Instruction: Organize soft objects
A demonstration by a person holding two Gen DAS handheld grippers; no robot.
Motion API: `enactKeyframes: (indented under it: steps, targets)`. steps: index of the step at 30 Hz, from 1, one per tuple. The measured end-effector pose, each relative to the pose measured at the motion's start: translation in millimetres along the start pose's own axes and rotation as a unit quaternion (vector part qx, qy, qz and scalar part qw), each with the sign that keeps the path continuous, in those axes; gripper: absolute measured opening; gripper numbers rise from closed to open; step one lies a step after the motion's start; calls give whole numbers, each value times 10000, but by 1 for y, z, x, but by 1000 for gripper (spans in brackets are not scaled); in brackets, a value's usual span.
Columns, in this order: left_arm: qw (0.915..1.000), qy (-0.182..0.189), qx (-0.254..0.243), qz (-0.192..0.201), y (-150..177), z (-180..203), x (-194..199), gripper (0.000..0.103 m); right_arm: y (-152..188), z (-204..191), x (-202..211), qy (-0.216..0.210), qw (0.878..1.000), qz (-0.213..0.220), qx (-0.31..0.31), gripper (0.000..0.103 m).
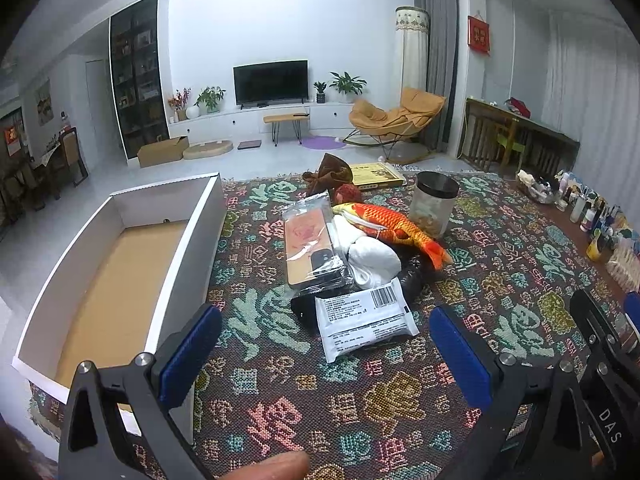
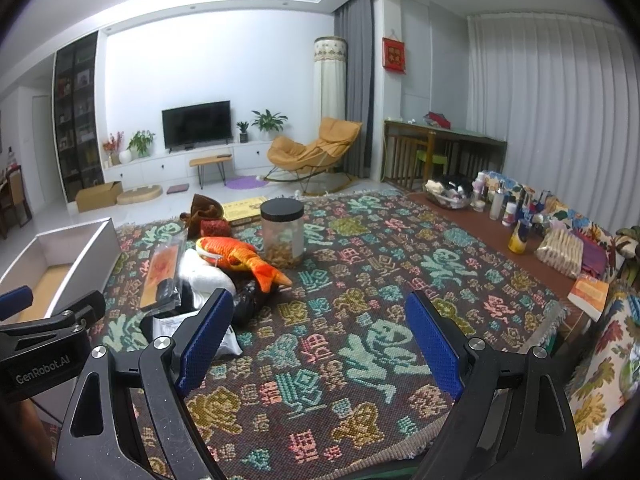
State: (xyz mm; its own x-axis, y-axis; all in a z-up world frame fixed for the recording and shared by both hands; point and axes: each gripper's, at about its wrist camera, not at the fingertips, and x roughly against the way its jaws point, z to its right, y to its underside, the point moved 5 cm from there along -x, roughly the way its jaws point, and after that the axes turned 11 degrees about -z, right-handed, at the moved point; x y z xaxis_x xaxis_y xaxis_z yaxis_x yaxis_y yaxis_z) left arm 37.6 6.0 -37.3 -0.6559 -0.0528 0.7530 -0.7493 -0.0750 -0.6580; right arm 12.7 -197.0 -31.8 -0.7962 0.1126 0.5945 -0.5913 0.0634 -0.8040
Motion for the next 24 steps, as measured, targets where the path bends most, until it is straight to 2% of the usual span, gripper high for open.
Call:
enactKeyframes:
  steps: [24]
  targets:
    - [10000,-14,-11,-24,1,-1,-5,103,6,-1,-4,19,10000,-45,42,90]
